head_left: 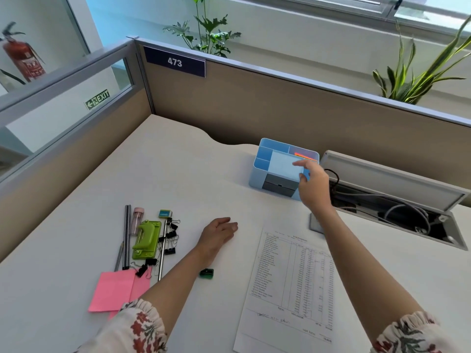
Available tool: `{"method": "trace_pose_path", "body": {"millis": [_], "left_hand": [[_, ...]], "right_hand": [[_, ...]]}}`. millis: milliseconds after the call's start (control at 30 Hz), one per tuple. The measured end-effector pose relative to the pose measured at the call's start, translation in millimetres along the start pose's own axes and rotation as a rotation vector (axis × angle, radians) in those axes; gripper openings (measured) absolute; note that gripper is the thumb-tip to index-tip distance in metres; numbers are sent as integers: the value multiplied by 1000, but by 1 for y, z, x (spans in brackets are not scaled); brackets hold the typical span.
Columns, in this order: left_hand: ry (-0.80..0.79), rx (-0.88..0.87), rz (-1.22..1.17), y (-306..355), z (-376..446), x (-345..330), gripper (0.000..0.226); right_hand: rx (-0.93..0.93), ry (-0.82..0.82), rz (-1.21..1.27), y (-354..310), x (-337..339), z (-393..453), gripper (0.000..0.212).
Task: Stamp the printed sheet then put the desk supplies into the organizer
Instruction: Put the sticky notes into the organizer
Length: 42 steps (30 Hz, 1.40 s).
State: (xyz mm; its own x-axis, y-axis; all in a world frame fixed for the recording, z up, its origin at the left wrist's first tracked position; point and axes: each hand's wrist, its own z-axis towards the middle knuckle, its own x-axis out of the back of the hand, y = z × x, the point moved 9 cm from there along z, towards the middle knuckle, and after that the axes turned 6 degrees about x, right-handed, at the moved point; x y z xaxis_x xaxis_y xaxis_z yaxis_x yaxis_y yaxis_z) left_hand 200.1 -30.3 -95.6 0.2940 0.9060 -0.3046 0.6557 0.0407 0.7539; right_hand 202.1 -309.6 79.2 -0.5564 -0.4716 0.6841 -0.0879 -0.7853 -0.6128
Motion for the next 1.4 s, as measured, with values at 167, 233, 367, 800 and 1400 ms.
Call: {"method": "trace_pose_path", "body": {"millis": [167, 233, 367, 800, 1400], "left_hand": [[-18, -100, 335, 7, -20, -11, 49], [-10, -157, 412, 11, -28, -12, 47], [109, -375, 513, 29, -60, 11, 30], [819, -653, 759, 65, -158, 136, 29], [1130, 106, 483, -24, -212, 234, 73]], "right_hand": [[-27, -31, 112, -33, -19, -41, 32], [-61, -61, 153, -41, -31, -57, 29], [-71, -100, 187, -65, -53, -92, 27], [-47, -299, 352, -141, -134, -178, 30], [-359, -618, 250, -208, -214, -292, 33]]}}
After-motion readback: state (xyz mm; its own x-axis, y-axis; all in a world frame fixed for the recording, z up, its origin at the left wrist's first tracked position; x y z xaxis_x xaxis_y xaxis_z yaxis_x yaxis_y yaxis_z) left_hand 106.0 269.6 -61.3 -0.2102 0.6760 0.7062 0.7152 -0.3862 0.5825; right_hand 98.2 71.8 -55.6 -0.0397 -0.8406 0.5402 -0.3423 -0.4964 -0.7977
